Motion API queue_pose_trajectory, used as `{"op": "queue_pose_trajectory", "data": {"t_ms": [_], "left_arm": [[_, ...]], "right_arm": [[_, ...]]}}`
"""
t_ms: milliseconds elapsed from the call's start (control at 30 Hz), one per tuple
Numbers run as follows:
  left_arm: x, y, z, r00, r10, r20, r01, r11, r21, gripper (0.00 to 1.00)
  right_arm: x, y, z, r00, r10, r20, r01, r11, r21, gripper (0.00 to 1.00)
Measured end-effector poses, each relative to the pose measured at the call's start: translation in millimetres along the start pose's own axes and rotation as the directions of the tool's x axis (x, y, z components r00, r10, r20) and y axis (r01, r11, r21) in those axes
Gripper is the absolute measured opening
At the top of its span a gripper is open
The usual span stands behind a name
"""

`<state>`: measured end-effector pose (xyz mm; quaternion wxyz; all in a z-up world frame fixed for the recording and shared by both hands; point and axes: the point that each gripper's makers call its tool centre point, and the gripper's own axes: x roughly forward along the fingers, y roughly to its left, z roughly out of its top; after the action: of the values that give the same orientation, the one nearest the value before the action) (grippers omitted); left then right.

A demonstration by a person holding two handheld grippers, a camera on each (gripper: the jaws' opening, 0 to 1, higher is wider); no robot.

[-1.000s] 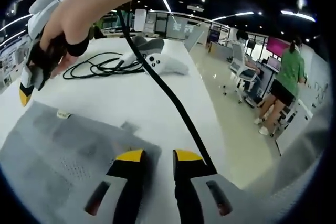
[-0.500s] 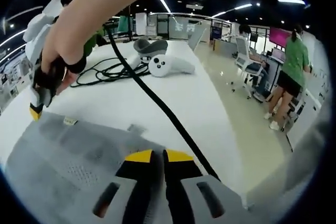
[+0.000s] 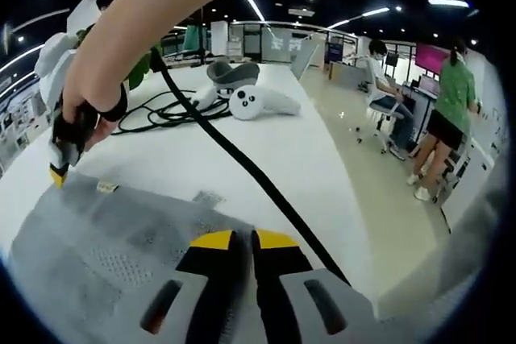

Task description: Fold the towel on the table until its edges align and the towel forms a compact rectangular stack.

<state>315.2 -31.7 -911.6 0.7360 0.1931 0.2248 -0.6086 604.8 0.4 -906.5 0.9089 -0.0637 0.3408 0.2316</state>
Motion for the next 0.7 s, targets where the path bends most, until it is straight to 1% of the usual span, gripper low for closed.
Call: {"op": "queue_pose_trajectory", "data": {"t_ms": [33, 67, 100, 133, 167, 200, 233, 267, 333, 367, 400, 433, 567, 633, 667, 700], "left_arm": [[0.8, -2.3, 0.6, 1.0, -0.016, 0.005, 0.016, 1.0, -0.016, 0.14], [1.3, -4.1, 1.2, 1.0, -0.028, 0.008, 0.028, 1.0, -0.014, 0.17], [2.2, -6.1, 1.7, 0.999, -0.034, 0.012, 0.034, 0.999, 0.008, 0.19], [3.0, -6.4, 2.0, 0.999, -0.033, 0.012, 0.032, 0.998, 0.048, 0.2], [3.3, -6.4, 0.5, 1.0, -0.022, 0.004, 0.021, 0.993, 0.116, 0.2], [4.6, -8.8, 2.1, 1.0, -0.019, 0.016, 0.017, 0.996, 0.087, 0.2], [4.8, -7.5, 2.0, 1.0, -0.016, 0.016, 0.015, 0.998, 0.069, 0.2], [5.3, -6.2, 2.3, 1.0, -0.011, 0.017, 0.01, 0.998, 0.063, 0.2], [5.9, -3.5, 2.6, 1.0, 0.013, 0.017, -0.014, 0.998, 0.067, 0.16], [5.4, -0.7, 2.2, 0.999, 0.035, 0.015, -0.036, 0.996, 0.079, 0.13], [5.9, 2.3, 4.1, 0.999, 0.048, 0.022, -0.05, 0.995, 0.092, 0.09], [6.4, 1.1, 3.3, 0.999, 0.037, 0.018, -0.038, 0.996, 0.077, 0.08], [6.6, 2.8, 3.3, 0.999, 0.038, 0.019, -0.039, 0.998, 0.052, 0.07], [5.8, 4.5, 3.3, 0.999, 0.049, 0.02, -0.049, 0.999, 0.004, 0.05], [5.3, 4.4, 3.2, 0.999, 0.044, 0.022, -0.043, 0.998, -0.046, 0.04], [4.8, 5.2, 3.3, 0.999, 0.045, 0.022, -0.044, 0.997, -0.066, 0.04]], "right_arm": [[0.7, 0.1, 0.5, 1.0, -0.001, 0.001, 0.001, 1.0, 0.0, 0.3], [2.0, 0.2, 0.9, 1.0, -0.002, 0.002, 0.003, 1.0, -0.003, 0.29], [3.2, 0.1, 0.9, 1.0, -0.004, 0.003, 0.004, 1.0, -0.003, 0.29], [3.5, 0.1, 1.0, 1.0, -0.005, 0.004, 0.005, 1.0, -0.003, 0.29], [4.5, 0.2, 0.7, 1.0, -0.005, 0.003, 0.005, 1.0, -0.002, 0.29], [5.1, 0.3, 0.2, 1.0, -0.005, 0.002, 0.005, 1.0, -0.002, 0.29], [5.7, 0.1, -0.2, 1.0, -0.007, 0.002, 0.007, 1.0, -0.001, 0.29], [6.0, -0.3, -0.1, 1.0, -0.008, 0.003, 0.008, 1.0, -0.001, 0.29], [6.8, -1.1, 0.7, 1.0, -0.009, 0.008, 0.009, 1.0, 0.0, 0.29], [7.2, -1.6, 1.0, 1.0, -0.009, 0.008, 0.009, 1.0, -0.002, 0.29], [7.8, -2.2, 1.6, 1.0, -0.008, 0.008, 0.008, 1.0, -0.006, 0.29], [8.2, -2.3, 1.8, 1.0, -0.007, 0.008, 0.007, 1.0, -0.007, 0.28], [10.8, -2.7, 3.7, 1.0, -0.008, 0.021, 0.008, 1.0, -0.008, 0.25], [11.9, -0.1, 4.5, 1.0, 0.002, 0.027, -0.001, 1.0, -0.014, 0.21], [12.2, 1.2, 4.1, 1.0, 0.006, 0.026, -0.006, 1.0, -0.015, 0.19], [12.7, 3.6, 4.0, 0.999, 0.019, 0.026, -0.019, 1.0, -0.016, 0.16]]}}
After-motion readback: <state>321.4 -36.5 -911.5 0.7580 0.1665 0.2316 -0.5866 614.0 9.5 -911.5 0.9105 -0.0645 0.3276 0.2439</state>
